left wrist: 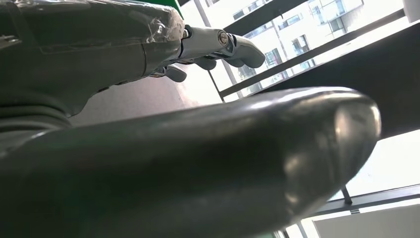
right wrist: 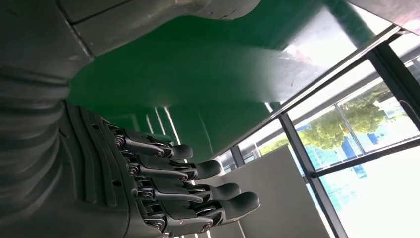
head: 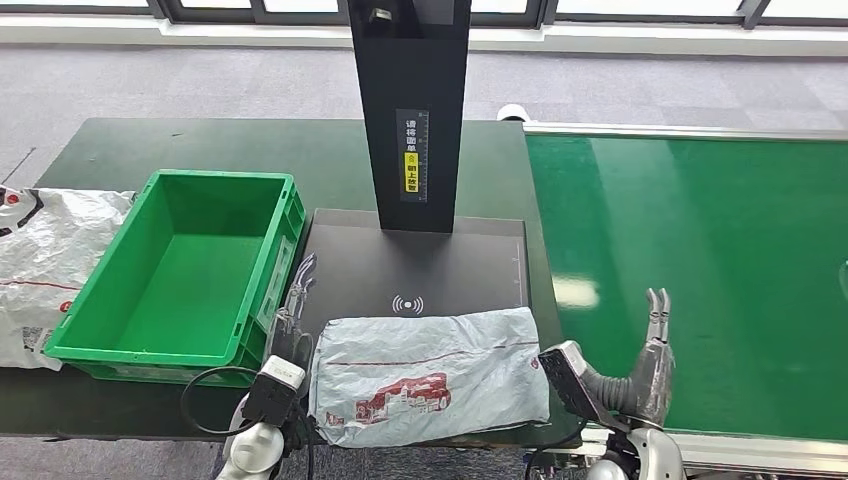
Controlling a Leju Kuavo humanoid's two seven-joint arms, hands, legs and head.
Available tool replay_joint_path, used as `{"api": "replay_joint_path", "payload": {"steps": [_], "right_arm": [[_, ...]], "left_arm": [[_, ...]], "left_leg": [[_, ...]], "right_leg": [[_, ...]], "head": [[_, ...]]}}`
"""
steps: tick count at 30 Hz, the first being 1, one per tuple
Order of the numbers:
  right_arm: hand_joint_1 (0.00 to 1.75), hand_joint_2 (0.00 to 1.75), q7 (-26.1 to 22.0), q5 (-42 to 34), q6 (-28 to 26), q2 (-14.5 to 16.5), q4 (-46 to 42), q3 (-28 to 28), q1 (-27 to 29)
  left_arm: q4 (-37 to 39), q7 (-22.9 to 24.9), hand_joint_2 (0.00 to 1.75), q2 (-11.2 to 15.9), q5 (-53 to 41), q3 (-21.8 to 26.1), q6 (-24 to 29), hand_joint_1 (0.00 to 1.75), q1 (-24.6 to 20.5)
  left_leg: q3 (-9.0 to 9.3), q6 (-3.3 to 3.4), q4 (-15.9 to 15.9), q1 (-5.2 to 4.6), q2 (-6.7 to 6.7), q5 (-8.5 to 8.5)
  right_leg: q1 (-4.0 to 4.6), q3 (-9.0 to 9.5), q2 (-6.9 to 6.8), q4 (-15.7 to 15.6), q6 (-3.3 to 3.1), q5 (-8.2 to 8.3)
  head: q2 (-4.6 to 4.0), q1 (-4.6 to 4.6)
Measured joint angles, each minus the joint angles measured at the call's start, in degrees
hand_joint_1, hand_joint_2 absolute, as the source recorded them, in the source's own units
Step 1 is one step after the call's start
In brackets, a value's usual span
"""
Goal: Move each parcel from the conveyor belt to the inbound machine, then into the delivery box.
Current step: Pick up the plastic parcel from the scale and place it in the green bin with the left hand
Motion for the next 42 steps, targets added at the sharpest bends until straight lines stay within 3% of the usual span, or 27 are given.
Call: {"api": "replay_joint_path", "payload": {"steps": [1, 5, 9, 10, 14, 18, 21, 22, 25, 26, 27, 29, 30, 31, 42], "right_arm": [[0.00, 1.75, -0.1, -0.1, 0.2, 0.0, 0.1, 0.0, -0.1], [0.00, 1.75, -2.6, -3.4, 1.6, 0.2, 0.2, 0.0, -0.2], [0.00, 1.75, -6.4, -8.4, 4.0, 0.6, -1.4, 0.0, 0.5], [0.00, 1.75, -7.3, -9.5, 4.5, 0.7, -2.2, 0.1, 0.8], [0.00, 1.75, -10.8, -13.9, 6.4, 1.1, -5.9, 1.3, 2.3], [0.00, 1.75, -13.7, -18.9, 7.8, 1.1, -10.0, 3.6, 4.2], [0.00, 1.75, -15.3, -22.3, 9.1, 1.1, -12.7, 4.8, 5.5], [0.00, 1.75, -15.8, -23.2, 9.5, 1.1, -13.3, 5.1, 5.8], [0.00, 1.75, -17.2, -25.4, 10.4, 1.1, -14.5, 5.3, 6.3], [0.00, 1.75, -17.6, -26.1, 10.6, 1.1, -14.7, 5.4, 6.5], [0.00, 1.75, -18.0, -26.6, 10.8, 1.1, -14.9, 5.4, 6.7], [0.00, 1.75, -18.8, -27.4, 11.2, 1.1, -15.5, 5.4, 7.3], [0.00, 1.75, -19.1, -27.7, 11.4, 1.1, -15.8, 5.4, 7.6], [0.00, 1.75, -19.4, -27.9, 11.6, 1.1, -16.2, 5.4, 7.9], [0.00, 1.75, -21.9, -29.1, 14.6, 1.7, -21.2, 4.1, 11.7]], "left_arm": [[-0.3, 0.0, 0.00, 0.0, -0.4, 0.0, -0.3, 0.00, 0.2], [-1.9, 0.2, 1.75, 0.3, -6.1, -0.9, -3.7, 0.00, 0.8], [-1.7, 2.7, 0.00, 1.3, -19.2, -3.7, -3.5, 0.00, 0.9], [-1.3, 3.3, 0.00, 1.5, -22.1, -4.4, -2.8, 0.00, 0.8], [1.7, 8.0, 1.75, 1.9, -33.3, -7.7, 1.1, 0.00, 0.2], [7.9, 12.2, 1.75, 2.0, -39.9, -10.8, 3.5, 0.00, -1.8], [13.2, 14.1, 0.44, 2.1, -42.6, -12.4, 4.6, 0.00, -3.5], [14.8, 14.6, 0.44, 2.1, -43.2, -12.7, 5.0, 0.00, -4.1], [18.8, 15.8, 1.75, 1.8, -44.7, -13.3, 6.1, 0.03, -5.4], [19.8, 16.2, 1.75, 1.7, -45.2, -13.5, 6.5, 0.17, -5.7], [20.7, 16.5, 1.75, 1.6, -45.6, -13.6, 6.9, 0.48, -6.0], [22.2, 17.1, 1.75, 1.4, -46.7, -13.8, 8.3, 1.33, -6.4], [22.8, 17.3, 1.75, 1.3, -47.2, -13.8, 9.4, 1.62, -6.5], [23.4, 17.6, 1.75, 1.2, -47.7, -13.8, 10.6, 1.75, -6.7], [21.5, 16.9, 1.75, -0.4, -48.4, -13.8, 20.6, 1.75, -6.5]], "left_leg": [[0.00, 0.00, 0.0, 0.00, 0.00, 0.00], [0.00, 0.00, 0.0, 0.00, -0.01, 0.00], [0.00, 0.00, 0.0, 0.00, -0.01, 0.00], [0.00, 0.00, 0.0, 0.00, 0.00, 0.00], [-0.01, 0.00, 0.0, -0.01, 0.00, 0.00], [-0.01, 0.00, 0.0, -0.01, 0.00, 0.00], [0.00, 0.00, 0.0, -0.01, 0.00, 0.00], [0.00, 0.00, 0.0, -0.01, 0.00, 0.00], [0.00, 0.00, 0.0, -0.01, 0.00, 0.00], [0.00, 0.00, 0.0, -0.01, 0.00, 0.00], [0.00, 0.00, 0.0, -0.01, 0.00, 0.00], [0.00, 0.00, 0.0, -0.01, 0.00, 0.00], [0.00, 0.00, 0.0, -0.02, 0.00, 0.00], [0.00, 0.00, 0.0, -0.02, 0.00, 0.00], [0.01, 0.01, 0.0, -0.02, 0.02, 0.00]], "right_leg": [[0.00, 0.00, 0.00, 0.0, 0.00, 0.00], [0.00, 0.00, -0.02, 0.0, 0.00, 0.00], [0.00, -0.02, -0.01, 0.0, 0.00, 0.00], [0.00, -0.03, -0.01, 0.0, 0.00, 0.00], [-0.01, -0.04, -0.01, 0.0, 0.00, 0.00], [-0.01, -0.03, -0.01, 0.0, 0.00, 0.00], [0.00, -0.04, 0.00, 0.0, 0.00, 0.00], [0.00, -0.03, 0.00, 0.0, 0.00, 0.00], [-0.01, -0.01, -0.01, 0.0, 0.00, 0.00], [-0.01, -0.01, -0.01, 0.0, 0.00, 0.00], [-0.01, 0.00, -0.01, 0.0, 0.00, 0.00], [-0.01, 0.00, -0.01, 0.0, 0.00, 0.00], [-0.02, 0.00, -0.02, 0.0, 0.00, 0.00], [-0.02, 0.00, -0.02, 0.0, 0.00, 0.00], [-0.02, -0.01, -0.01, 0.0, 0.00, 0.00]], "head": [[0.00, 0.00], [0.00, 0.00], [0.00, 0.01], [0.00, 0.01], [0.00, 0.00], [0.00, 0.01], [0.00, 0.00], [0.00, 0.00], [0.00, 0.01], [0.00, 0.01], [0.00, 0.01], [0.00, 0.01], [0.00, 0.01], [0.00, 0.01], [0.00, 0.02]]}}
